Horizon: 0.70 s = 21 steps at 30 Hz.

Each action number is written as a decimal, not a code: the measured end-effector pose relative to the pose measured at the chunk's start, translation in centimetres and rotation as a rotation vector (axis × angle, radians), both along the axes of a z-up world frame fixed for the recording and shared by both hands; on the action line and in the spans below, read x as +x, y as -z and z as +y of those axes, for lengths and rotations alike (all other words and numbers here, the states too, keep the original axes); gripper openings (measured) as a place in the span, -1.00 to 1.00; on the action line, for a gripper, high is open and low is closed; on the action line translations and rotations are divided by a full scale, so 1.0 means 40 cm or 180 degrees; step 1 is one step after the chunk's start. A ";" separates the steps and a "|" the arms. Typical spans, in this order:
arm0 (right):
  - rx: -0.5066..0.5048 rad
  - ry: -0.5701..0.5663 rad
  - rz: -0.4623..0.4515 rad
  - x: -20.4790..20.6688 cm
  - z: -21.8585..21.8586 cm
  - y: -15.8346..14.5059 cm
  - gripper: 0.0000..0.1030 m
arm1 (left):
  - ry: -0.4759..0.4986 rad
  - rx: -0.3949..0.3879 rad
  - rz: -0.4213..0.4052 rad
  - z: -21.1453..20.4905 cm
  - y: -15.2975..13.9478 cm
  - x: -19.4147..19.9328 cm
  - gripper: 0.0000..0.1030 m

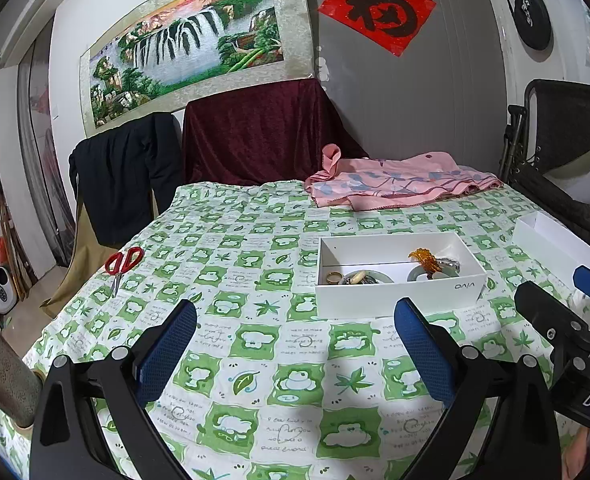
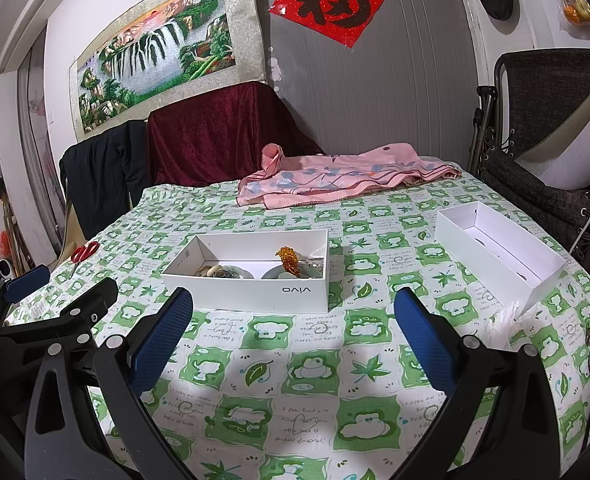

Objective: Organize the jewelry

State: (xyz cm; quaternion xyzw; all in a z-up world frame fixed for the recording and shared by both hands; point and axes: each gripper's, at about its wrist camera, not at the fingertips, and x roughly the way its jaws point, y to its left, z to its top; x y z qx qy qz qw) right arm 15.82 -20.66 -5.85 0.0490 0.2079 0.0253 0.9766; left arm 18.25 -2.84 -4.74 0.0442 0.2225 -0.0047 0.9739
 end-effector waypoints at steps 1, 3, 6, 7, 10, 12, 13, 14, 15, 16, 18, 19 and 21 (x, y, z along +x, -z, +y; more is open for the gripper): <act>-0.0001 0.0000 0.0000 0.000 0.000 0.000 0.86 | 0.0005 0.0002 0.0000 0.001 0.000 0.000 0.89; 0.0000 0.0000 0.0002 0.000 0.000 0.000 0.86 | 0.0006 0.0004 -0.0003 0.002 -0.002 0.000 0.89; 0.0000 0.0000 0.0000 0.000 0.000 0.000 0.86 | 0.0007 0.0001 0.0002 0.002 -0.001 0.000 0.89; 0.0000 0.0000 -0.0002 0.000 0.001 0.000 0.86 | 0.0008 -0.0003 0.0005 0.004 -0.002 0.001 0.89; -0.0001 -0.0002 0.0005 0.001 0.001 0.000 0.86 | 0.0010 0.0001 0.0002 0.003 -0.002 0.000 0.89; -0.0001 0.0000 0.0001 0.000 0.000 0.000 0.86 | 0.0011 0.0002 0.0002 0.003 -0.002 0.000 0.89; 0.0000 0.0000 -0.0002 0.000 0.000 -0.001 0.86 | 0.0011 0.0003 0.0001 0.003 -0.002 0.000 0.89; 0.0000 0.0000 0.0000 0.000 0.000 0.000 0.86 | 0.0013 0.0005 -0.0001 0.003 -0.002 0.000 0.89; -0.0001 0.0000 0.0001 0.000 0.000 0.000 0.86 | 0.0014 0.0009 -0.0003 0.001 -0.001 -0.001 0.89; -0.0001 0.0000 0.0002 0.001 0.001 0.000 0.86 | 0.0021 0.0015 -0.0006 0.000 -0.002 -0.001 0.89; -0.0001 0.0000 0.0000 0.000 0.000 0.000 0.86 | 0.0029 0.0028 -0.0011 -0.001 -0.002 -0.001 0.89; -0.0001 0.0001 -0.0002 0.000 0.000 0.000 0.86 | 0.0031 0.0032 -0.0013 -0.001 -0.002 -0.002 0.89; 0.0000 0.0000 0.0000 0.000 0.000 0.000 0.86 | 0.0041 0.0039 -0.0010 -0.002 0.001 0.000 0.89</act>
